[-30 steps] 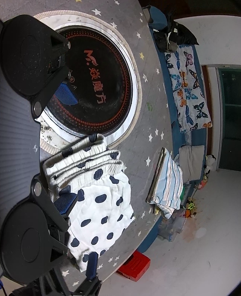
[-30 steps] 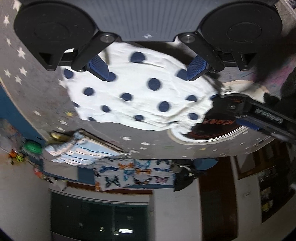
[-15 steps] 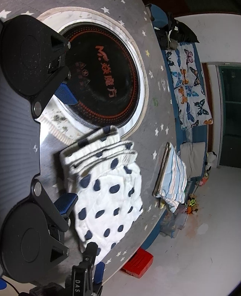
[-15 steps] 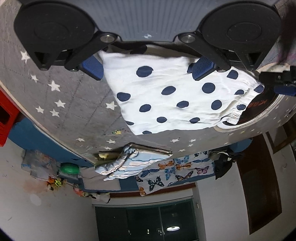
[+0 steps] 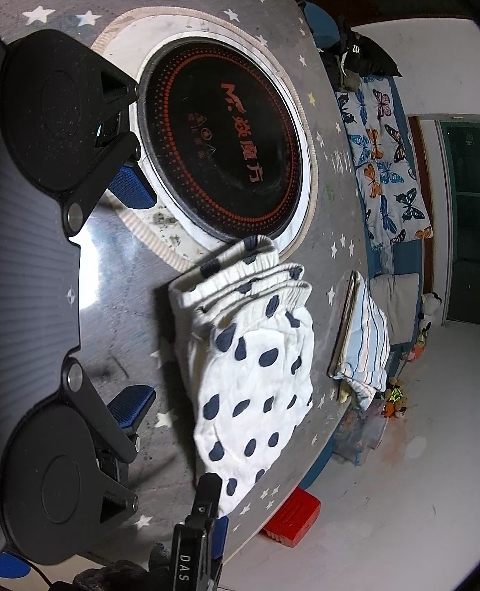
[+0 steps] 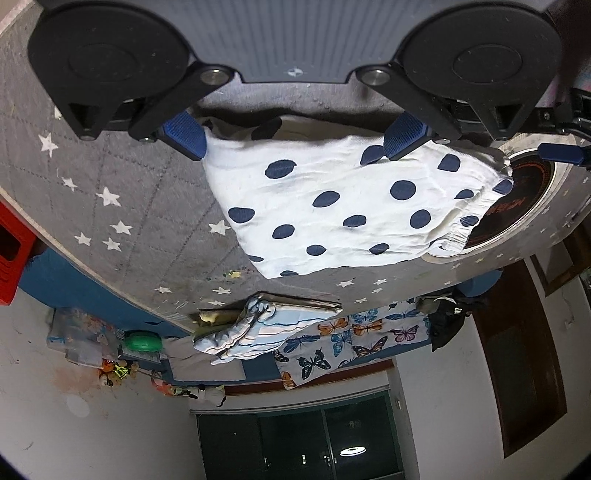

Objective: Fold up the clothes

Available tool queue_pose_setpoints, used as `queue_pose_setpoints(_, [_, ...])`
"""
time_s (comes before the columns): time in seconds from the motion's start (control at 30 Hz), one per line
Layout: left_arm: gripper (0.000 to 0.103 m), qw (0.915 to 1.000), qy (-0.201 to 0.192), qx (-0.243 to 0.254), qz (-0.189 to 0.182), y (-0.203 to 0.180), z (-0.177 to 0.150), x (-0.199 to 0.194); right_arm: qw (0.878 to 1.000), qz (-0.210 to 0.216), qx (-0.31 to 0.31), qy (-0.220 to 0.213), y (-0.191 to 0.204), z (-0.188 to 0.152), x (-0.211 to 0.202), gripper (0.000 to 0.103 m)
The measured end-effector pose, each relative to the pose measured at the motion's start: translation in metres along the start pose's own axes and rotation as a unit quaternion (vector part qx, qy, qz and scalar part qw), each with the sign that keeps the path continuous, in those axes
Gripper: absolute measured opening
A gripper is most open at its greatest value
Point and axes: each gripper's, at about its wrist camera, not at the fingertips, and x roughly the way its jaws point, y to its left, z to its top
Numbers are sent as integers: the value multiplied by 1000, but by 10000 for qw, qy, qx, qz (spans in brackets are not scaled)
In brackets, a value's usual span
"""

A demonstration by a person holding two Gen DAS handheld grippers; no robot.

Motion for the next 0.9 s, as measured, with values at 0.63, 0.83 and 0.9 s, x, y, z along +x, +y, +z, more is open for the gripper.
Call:
queue_pose_setpoints(0.63, [103,9999,-66,97,-101,-13,-14,-13,9999,23,17,-103,5,-12,-20,103])
queue_pose_setpoints(0.83, [103,9998,-48,167,38,-13,-15,-12,10000,-26,6,-92,4,-13,-20,103])
queue_pose_setpoints(0.9, [103,9999,-36,151,38,-12,-15,-12,10000,-32,17,-76,3,-14,-20,103])
